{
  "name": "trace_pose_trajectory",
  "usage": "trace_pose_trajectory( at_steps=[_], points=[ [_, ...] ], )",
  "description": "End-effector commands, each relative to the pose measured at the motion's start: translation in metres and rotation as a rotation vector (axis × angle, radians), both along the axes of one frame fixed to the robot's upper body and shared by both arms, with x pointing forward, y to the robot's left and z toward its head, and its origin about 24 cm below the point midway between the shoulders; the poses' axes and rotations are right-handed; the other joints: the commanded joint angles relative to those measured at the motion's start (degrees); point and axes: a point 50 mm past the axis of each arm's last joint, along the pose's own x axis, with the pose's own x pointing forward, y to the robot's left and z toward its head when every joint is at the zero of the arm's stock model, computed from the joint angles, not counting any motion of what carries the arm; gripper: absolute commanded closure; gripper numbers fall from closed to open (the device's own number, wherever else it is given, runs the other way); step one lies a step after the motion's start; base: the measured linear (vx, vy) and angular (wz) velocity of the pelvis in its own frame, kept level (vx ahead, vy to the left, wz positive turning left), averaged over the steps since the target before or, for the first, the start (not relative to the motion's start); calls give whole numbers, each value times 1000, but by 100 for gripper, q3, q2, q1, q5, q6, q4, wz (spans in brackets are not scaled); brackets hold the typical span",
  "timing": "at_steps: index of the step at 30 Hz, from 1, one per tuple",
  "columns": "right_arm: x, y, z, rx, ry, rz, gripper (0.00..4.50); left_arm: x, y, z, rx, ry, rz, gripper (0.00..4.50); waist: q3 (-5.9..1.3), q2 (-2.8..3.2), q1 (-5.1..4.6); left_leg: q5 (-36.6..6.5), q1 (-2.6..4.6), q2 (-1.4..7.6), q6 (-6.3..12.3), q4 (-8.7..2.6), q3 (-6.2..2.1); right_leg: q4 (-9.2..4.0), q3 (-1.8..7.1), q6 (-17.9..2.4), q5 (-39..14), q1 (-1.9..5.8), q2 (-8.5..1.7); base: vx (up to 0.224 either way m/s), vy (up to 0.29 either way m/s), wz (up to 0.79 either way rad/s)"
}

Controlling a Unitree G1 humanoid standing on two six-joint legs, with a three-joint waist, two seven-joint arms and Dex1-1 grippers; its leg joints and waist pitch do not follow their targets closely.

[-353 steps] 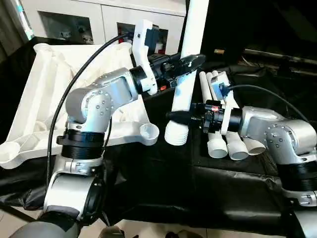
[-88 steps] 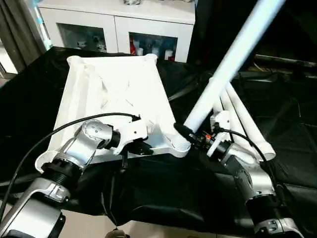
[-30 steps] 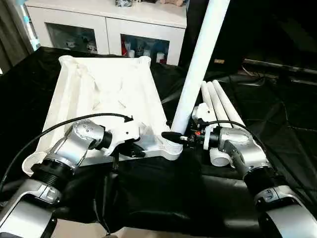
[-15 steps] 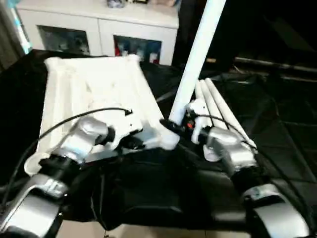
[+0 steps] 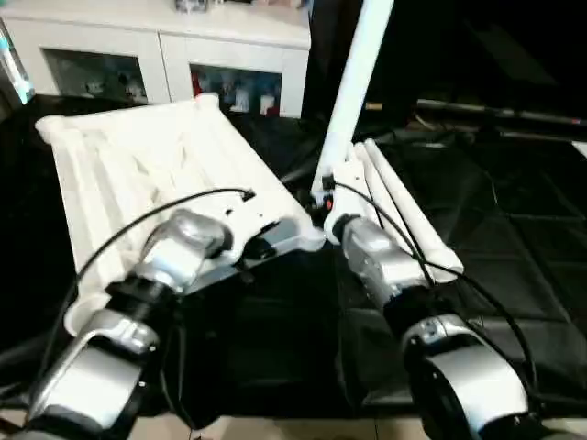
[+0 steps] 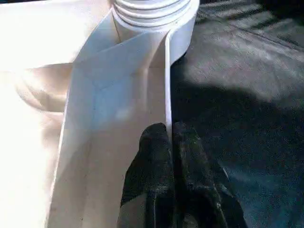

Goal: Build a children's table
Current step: Rotate leg to tighten

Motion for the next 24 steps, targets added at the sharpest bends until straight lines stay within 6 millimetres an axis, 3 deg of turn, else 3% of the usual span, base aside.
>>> trace_pose_trajectory(
  at_steps=[1,4,11,12,13,15,17,21,23,24],
  points=[
    [-25,-6,-55,-75,257,-14,261,6,-6,10,4,-44,14,450,-154,153,-20,-3078,57,161,-214,-513,-102,-524,281,-627,-2949,-4,-476,0,0,0],
    [-26,-1,-55,-69,263,-10,261,6,-8,10,0,-43,23,450,-170,136,-10,-2779,17,164,-222,-520,-72,-460,328,-744,-2564,30,-469,0,0,0],
    [-24,3,-51,-60,251,7,261,6,-4,10,3,-39,19,450,-172,148,6,-2595,12,156,-186,-528,-59,-454,350,-745,-2592,52,-462,0,0,0],
    [-24,3,-50,-54,247,13,205,5,-4,10,2,-38,17,450,-174,144,4,-2591,12,155,-183,-527,-57,-456,350,-744,-2590,52,-459,0,0,0],
    [-23,3,-49,-54,243,13,191,5,-4,10,2,-37,16,450,-171,150,3,-2593,9,161,-189,-532,-61,-453,351,-748,-2583,56,-460,0,0,0],
    [-22,4,-47,-49,236,17,191,5,-4,11,0,-38,10,450,-194,161,6,-2515,20,165,-198,-523,-52,-442,365,-829,-2400,58,-464,0,0,0],
    [-19,4,-43,-41,218,29,157,5,-3,12,-5,-42,-1,450,-208,156,12,-2259,-33,180,-209,-543,-53,-369,364,-914,-1951,117,-447,0,0,0],
    [-14,2,-34,-18,186,37,125,5,-4,15,-19,-64,-36,450,-229,156,42,-2038,-22,170,-140,-504,9,-369,383,-1015,-1748,117,-457,0,0,0],
    [-11,0,-30,6,174,38,112,5,-5,17,-28,-79,-59,450,-256,136,75,-1700,-62,169,-89,-487,31,-318,384,-1089,-1401,166,-449,0,0,0],
    [-5,-3,-17,62,122,77,112,1,-5,19,-39,-89,-112,450,-272,151,108,-1473,-57,170,-35,-465,57,-294,381,-1156,-1109,170,-453,0,0,0]
  ],
)
